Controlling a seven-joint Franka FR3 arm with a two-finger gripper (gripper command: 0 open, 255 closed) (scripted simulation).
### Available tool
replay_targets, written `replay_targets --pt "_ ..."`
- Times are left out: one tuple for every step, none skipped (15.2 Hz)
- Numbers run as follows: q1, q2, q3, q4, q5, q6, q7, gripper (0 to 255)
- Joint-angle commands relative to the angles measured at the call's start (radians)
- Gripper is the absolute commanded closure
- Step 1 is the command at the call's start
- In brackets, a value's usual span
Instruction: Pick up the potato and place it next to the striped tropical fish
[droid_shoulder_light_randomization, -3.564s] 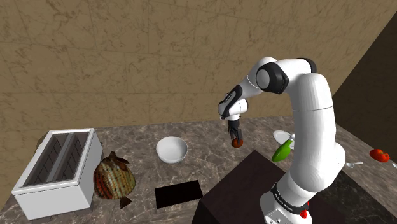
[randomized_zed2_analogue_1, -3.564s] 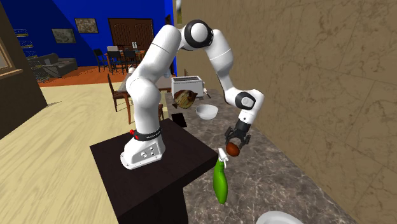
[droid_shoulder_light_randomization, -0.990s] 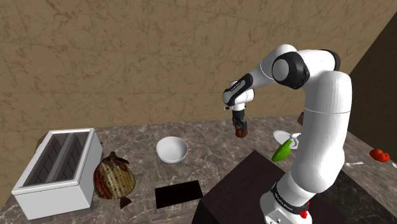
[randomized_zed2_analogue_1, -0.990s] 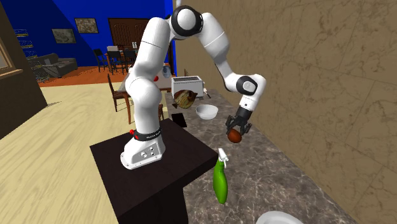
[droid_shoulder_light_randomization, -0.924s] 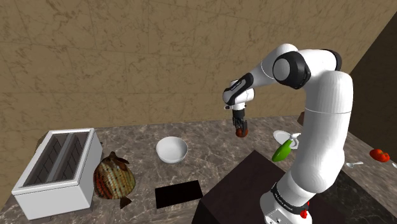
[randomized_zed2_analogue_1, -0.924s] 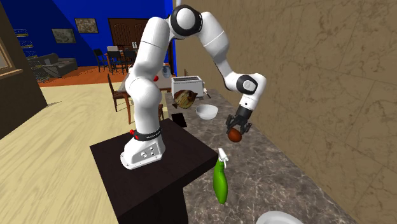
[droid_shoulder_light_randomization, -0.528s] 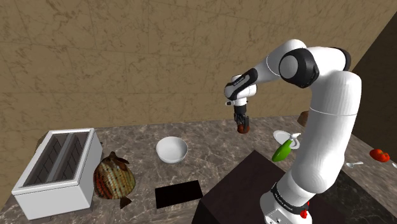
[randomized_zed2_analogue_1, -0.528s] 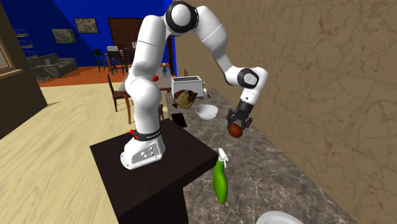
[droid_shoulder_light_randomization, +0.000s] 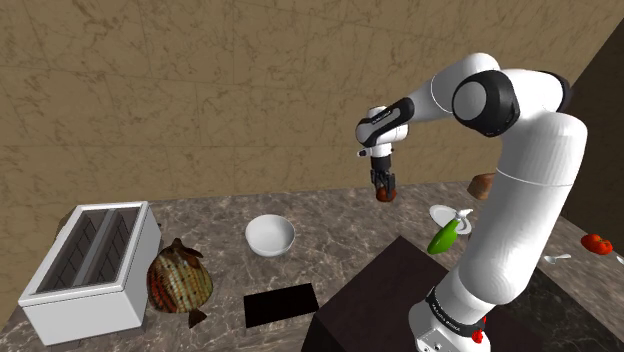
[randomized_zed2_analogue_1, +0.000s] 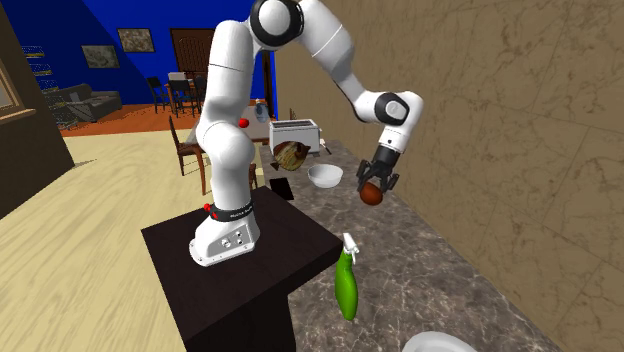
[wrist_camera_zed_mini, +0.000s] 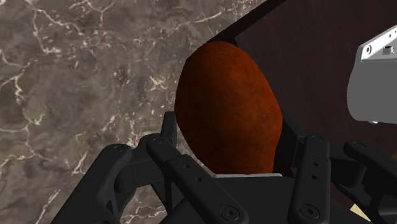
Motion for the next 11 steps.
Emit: replay_targets --pt "0.002 -0.022 -0.003 0.003 -0.008 -0.024 0.001 255" --pt "0.003 -0.031 -0.004 0.007 -0.011 -0.036 0.002 255" --pt "0.005 -0.04 -0.005 0.01 -0.014 -0.048 0.003 255" --pt "0.006 -0.049 -0.006 0.014 -0.017 -0.06 0.003 255" --pt "0.007 -0.057 -0.007 0.018 -0.02 -0.072 0.004 255" --pt "0.008 -0.066 -0.008 0.023 -0.023 -0.085 0.005 255" --pt "0.009 -0.074 -0.008 0.027 -0.026 -0.097 0.005 255" --pt "0.009 -0.078 -0.008 0.029 -0.027 -0.102 0.005 255" --pt "0.023 -0.083 0.002 0.024 -0.02 -0.105 0.027 255" --pt "0.037 -0.088 0.013 0.02 -0.012 -0.109 0.048 255" --pt "0.05 -0.091 0.025 0.017 -0.003 -0.112 0.069 255"
